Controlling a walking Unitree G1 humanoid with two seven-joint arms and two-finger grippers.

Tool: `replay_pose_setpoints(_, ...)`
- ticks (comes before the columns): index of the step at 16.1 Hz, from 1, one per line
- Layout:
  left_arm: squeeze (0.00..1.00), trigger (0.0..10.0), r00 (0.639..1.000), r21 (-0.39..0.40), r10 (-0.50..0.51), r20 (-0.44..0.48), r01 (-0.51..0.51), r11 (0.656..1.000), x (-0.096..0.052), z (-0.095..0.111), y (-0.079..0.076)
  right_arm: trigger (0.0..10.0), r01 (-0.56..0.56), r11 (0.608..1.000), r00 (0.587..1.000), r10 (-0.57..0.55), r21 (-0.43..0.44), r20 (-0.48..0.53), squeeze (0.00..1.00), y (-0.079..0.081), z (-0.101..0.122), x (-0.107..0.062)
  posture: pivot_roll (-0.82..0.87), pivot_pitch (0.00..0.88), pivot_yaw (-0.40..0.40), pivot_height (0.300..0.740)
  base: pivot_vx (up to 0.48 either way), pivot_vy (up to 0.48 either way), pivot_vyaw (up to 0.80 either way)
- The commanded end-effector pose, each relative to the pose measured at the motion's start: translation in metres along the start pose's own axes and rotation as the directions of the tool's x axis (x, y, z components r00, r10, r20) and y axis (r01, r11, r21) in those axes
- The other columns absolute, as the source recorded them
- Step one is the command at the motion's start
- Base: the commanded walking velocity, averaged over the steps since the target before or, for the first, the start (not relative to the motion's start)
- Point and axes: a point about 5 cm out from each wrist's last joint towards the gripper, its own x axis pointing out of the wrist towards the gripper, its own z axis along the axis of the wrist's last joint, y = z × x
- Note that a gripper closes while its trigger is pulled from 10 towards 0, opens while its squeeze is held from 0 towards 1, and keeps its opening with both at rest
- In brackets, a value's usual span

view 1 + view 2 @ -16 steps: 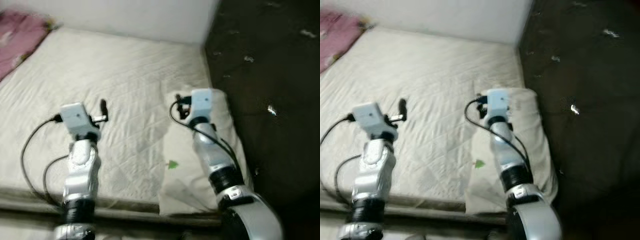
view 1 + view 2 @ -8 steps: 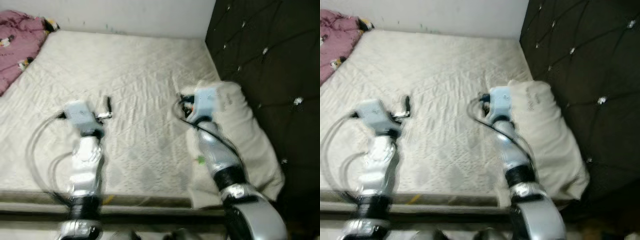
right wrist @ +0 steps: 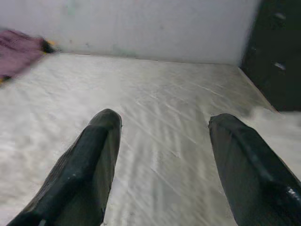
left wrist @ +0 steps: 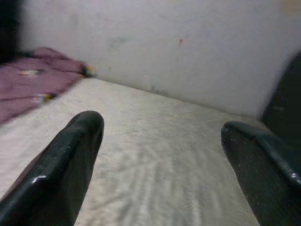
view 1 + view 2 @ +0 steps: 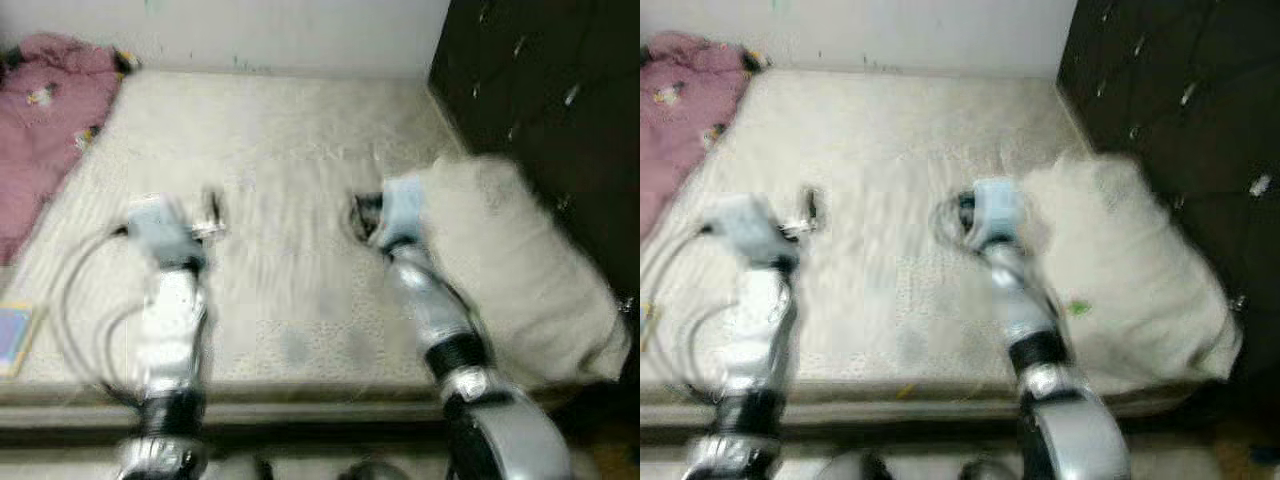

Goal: Clean up the room

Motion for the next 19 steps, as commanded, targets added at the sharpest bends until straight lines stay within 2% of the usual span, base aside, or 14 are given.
replay_pose_setpoints(1, 0.0, 10.0, 1.0, 0.021, 0.014, 0.005, -0.014, 1.0, 0.001, 0.002, 0.006, 10.0, -0.018, 1.0, 0.999, 0.018, 0.013, 0.028, 0.0, 0.007, 0.008, 0.003, 0.05, 0.0, -0.038, 0.74, 0.0, 0.48, 0.0)
replay_pose_setpoints(8, 0.0, 10.0, 1.0, 0.026, 0.014, 0.009, -0.015, 1.0, 0.002, 0.003, 0.006, 10.0, -0.034, 0.999, 0.999, 0.034, -0.024, 0.018, 0.0, 0.009, 0.006, 0.003, 0.06, 0.0, -0.04, 0.74, 0.0, 0.478, 0.0)
replay_pose_setpoints(13, 0.0, 10.0, 1.0, 0.034, 0.019, 0.005, -0.02, 0.999, 0.0, 0.001, 0.009, 10.0, -0.026, 1.0, 1.0, 0.026, -0.008, 0.014, 0.0, 0.008, 0.006, 0.003, 0.05, 0.0, -0.041, 0.74, 0.0, 0.473, 0.0)
replay_pose_setpoints(16, 0.0, 10.0, 0.999, 0.05, 0.033, 0.0, -0.033, 0.998, -0.008, 0.001, 0.017, 10.0, -0.019, 1.0, 0.999, 0.019, -0.014, 0.026, 0.0, 0.002, 0.007, 0.002, 0.05, 0.0, -0.038, 0.74, 0.0, 0.47, 0.0)
replay_pose_setpoints(17, 0.0, 10.0, 0.999, 0.061, 0.046, -0.01, -0.046, 0.997, -0.015, 0.0, 0.025, 10.0, -0.01, 1.0, 0.999, 0.011, -0.017, 0.036, 0.0, -0.005, 0.008, 0.0, 0.05, 0.0, -0.038, 0.74, 0.0, 0.472, 0.0)
replay_pose_setpoints(18, 0.0, 10.0, 0.997, 0.079, 0.071, -0.031, -0.068, 0.995, -0.027, -0.004, 0.036, 10.0, 0.004, 1.0, 0.999, -0.002, -0.025, 0.048, 0.0, -0.018, 0.007, -0.007, 0.05, 0.0, -0.034, 0.74, 0.0, 0.469, 0.0)
replay_pose_setpoints(19, 0.0, 10.0, 0.996, 0.083, 0.079, -0.037, -0.076, 0.994, -0.03, -0.005, 0.039, 10.0, 0.008, 1.0, 0.999, -0.007, -0.028, 0.046, 0.0, -0.023, 0.006, -0.009, 0.05, 0.0, -0.034, 0.74, 0.0, 0.472, 0.0)
